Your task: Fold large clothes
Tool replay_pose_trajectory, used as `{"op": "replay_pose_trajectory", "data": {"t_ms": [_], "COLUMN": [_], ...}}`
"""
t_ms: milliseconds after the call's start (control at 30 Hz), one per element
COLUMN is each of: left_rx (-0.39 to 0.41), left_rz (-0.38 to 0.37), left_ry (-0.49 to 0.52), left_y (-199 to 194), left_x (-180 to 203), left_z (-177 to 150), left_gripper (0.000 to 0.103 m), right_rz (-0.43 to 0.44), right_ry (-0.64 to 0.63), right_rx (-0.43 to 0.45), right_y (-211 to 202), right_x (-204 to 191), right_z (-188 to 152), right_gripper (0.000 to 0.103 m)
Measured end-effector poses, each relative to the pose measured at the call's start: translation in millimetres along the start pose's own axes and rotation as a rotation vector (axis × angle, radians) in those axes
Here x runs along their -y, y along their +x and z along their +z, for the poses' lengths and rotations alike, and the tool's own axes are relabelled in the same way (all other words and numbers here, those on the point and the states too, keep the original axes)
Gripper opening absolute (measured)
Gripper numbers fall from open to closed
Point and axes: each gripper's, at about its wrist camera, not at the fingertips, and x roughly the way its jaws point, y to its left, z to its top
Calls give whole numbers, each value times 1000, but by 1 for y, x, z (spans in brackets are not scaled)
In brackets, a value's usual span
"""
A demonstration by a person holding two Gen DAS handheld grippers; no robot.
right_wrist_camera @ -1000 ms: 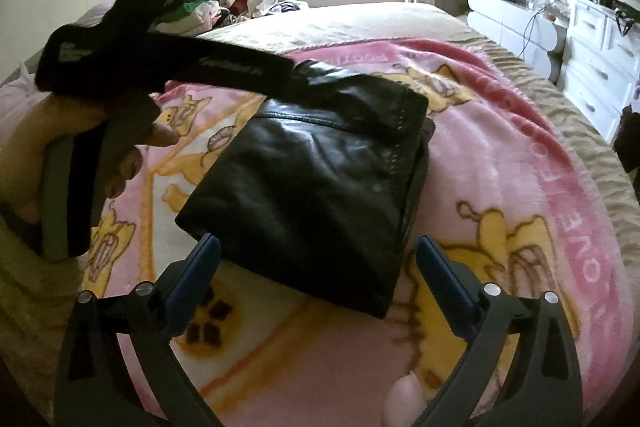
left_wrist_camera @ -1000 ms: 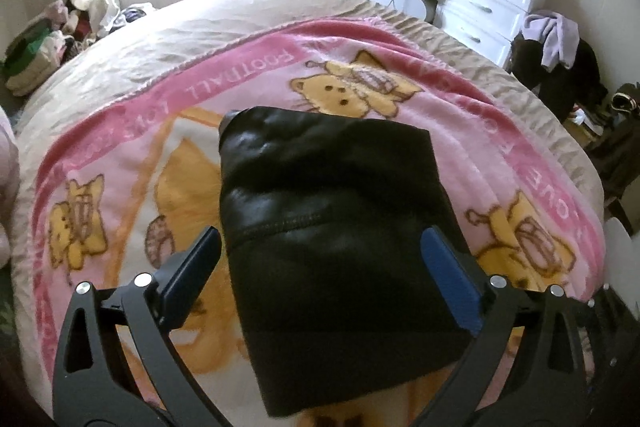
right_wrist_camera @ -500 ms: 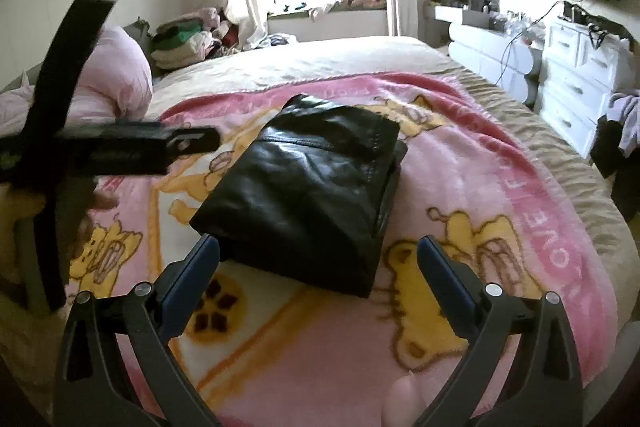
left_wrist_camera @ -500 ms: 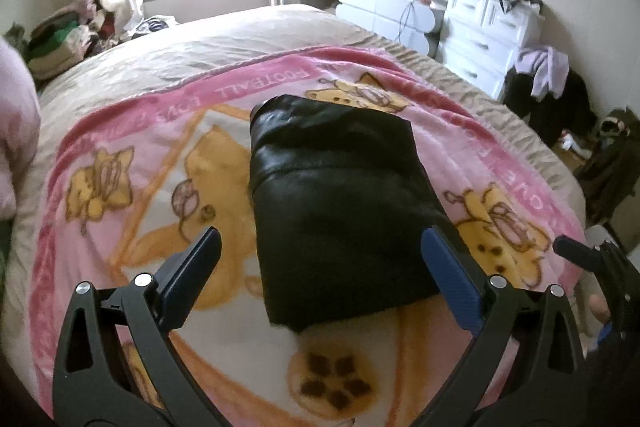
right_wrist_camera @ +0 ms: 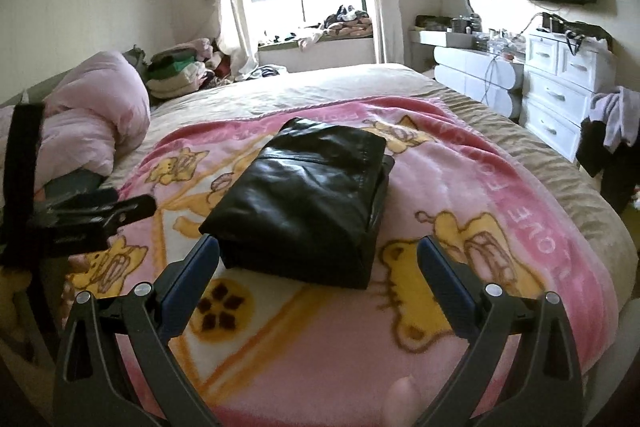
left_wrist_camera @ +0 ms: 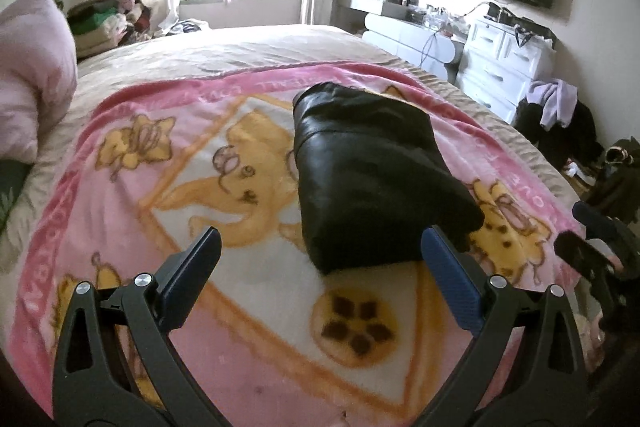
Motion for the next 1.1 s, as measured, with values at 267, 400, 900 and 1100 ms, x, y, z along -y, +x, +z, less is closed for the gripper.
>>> {"op": "replay_pose_trajectory", "data": {"t_ms": [267, 400, 900, 1100], "left_rx": [12, 6, -24, -34], "left_rz": [-18, -29, 6, 14], "left_ry": [-55, -54, -49, -39], "left_y": [-6, -7, -3, -3], "left_x": [-9, -8, -7, -7], "left_z": [-35, -45, -50, -49], "left_gripper": [94, 94, 94, 94], "right_rz": [-34, -73, -76, -63], "right_ry": [22, -12, -45, -17], "right_rx": [-2, -14, -43, -50], "right_y": [-1, 1, 9, 10], "right_x": [1, -2, -7, -3], "right_z": [-17, -24, -31, -30], "right_gripper": [99, 99, 99, 99]}}
